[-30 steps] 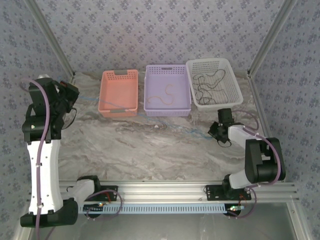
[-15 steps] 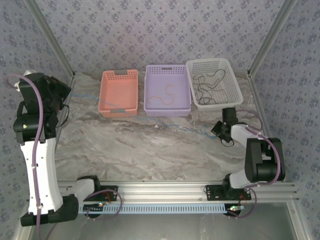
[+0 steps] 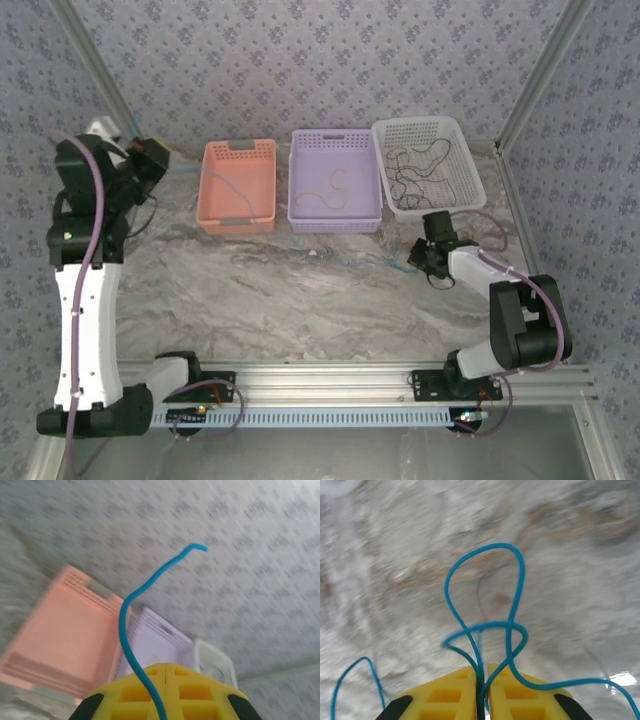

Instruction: Untangle the cables

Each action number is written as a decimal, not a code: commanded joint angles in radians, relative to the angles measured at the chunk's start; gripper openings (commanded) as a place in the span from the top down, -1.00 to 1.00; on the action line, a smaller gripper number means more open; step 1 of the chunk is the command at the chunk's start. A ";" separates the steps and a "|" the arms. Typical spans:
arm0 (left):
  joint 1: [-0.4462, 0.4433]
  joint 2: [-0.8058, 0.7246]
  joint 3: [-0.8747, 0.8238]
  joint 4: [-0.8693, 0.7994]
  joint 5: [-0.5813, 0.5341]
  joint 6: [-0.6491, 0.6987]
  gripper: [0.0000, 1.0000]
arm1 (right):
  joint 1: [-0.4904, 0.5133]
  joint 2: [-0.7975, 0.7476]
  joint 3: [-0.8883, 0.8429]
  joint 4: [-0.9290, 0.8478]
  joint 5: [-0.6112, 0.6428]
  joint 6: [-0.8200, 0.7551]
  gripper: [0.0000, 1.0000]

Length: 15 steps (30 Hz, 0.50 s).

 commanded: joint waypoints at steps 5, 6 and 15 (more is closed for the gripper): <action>-0.199 -0.009 -0.124 0.264 0.157 -0.040 1.00 | 0.100 -0.001 0.072 -0.028 -0.143 -0.050 0.34; -0.218 -0.007 -0.129 0.263 0.149 -0.038 1.00 | 0.106 -0.016 0.069 -0.034 -0.137 -0.049 0.28; -0.253 -0.012 -0.151 0.243 0.102 -0.026 1.00 | 0.179 -0.305 0.006 -0.045 -0.034 -0.181 0.08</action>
